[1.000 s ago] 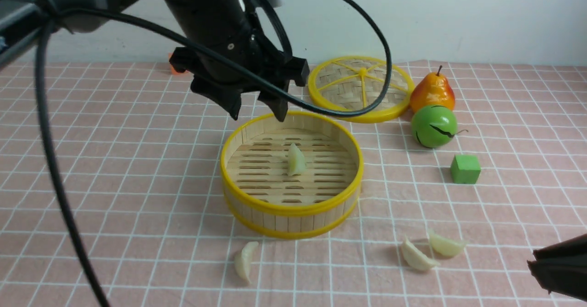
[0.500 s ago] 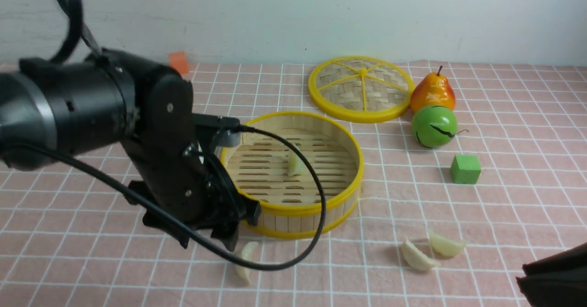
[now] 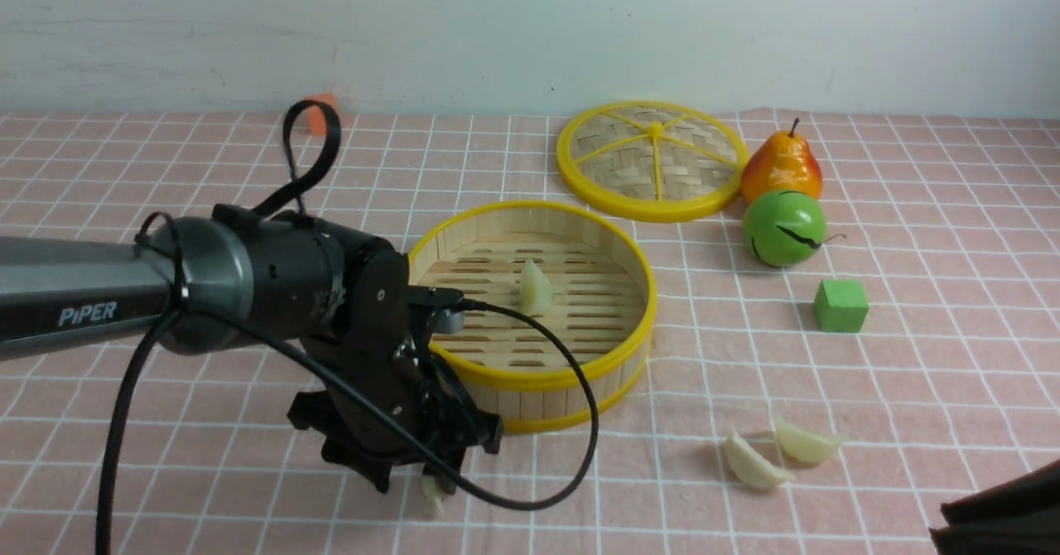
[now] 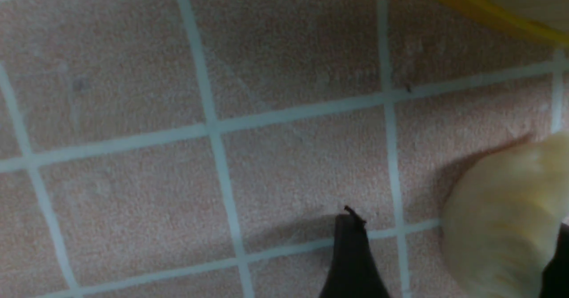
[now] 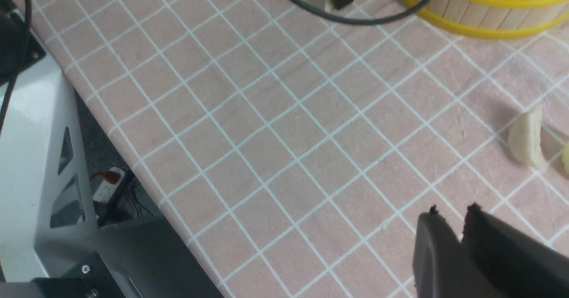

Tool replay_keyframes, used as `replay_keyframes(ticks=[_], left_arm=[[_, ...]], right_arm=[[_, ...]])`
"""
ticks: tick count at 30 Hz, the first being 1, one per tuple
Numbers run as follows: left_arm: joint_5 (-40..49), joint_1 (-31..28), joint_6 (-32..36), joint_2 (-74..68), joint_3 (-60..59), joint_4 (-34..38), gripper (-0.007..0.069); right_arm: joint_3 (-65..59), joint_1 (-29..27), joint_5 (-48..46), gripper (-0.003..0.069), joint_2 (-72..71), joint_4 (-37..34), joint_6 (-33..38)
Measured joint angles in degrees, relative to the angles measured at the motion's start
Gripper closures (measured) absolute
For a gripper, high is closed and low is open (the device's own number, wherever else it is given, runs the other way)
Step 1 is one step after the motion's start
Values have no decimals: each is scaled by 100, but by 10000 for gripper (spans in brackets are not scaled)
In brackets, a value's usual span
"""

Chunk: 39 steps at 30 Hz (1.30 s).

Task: Put the dumplings into the steamer on the table with the pink tablecloth.
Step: 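Reach for and grasp a dumpling on the table with the left gripper, then place the dumpling into the bamboo steamer basket with the left gripper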

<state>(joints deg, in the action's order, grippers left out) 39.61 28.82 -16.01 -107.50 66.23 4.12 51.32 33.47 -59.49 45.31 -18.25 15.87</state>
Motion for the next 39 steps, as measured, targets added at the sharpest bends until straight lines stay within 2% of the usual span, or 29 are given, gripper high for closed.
replay_keyframes(ticks=[2, 4, 6, 7, 16, 22, 27, 39], left_arm=[[-37, 0, 0, -6, 0, -5, 224], [-114, 0, 0, -11, 19, -5, 343], [-91, 0, 0, -22, 64, 8, 393], [2, 0, 0, -33, 141, 8, 451], [977, 0, 264, 348, 1598, -125, 451], [919, 0, 269, 195, 2653, -187, 451], [962, 0, 269, -169, 2801, -187, 451], [142, -397, -151, -1123, 3285, -300, 451]], right_arm=[[-71, 0, 0, 564, 0, 57, 0], [-158, 0, -10, 564, 0, 171, 0], [-185, 0, -4, 564, 0, 227, 0], [-197, 0, -4, 564, 0, 284, 0], [-214, 0, 185, 564, 0, 565, 0], [-214, 0, 196, 557, 0, 577, 11], [-214, 0, 119, 554, 0, 560, -30], [-214, 0, 29, 546, 0, 382, -50]])
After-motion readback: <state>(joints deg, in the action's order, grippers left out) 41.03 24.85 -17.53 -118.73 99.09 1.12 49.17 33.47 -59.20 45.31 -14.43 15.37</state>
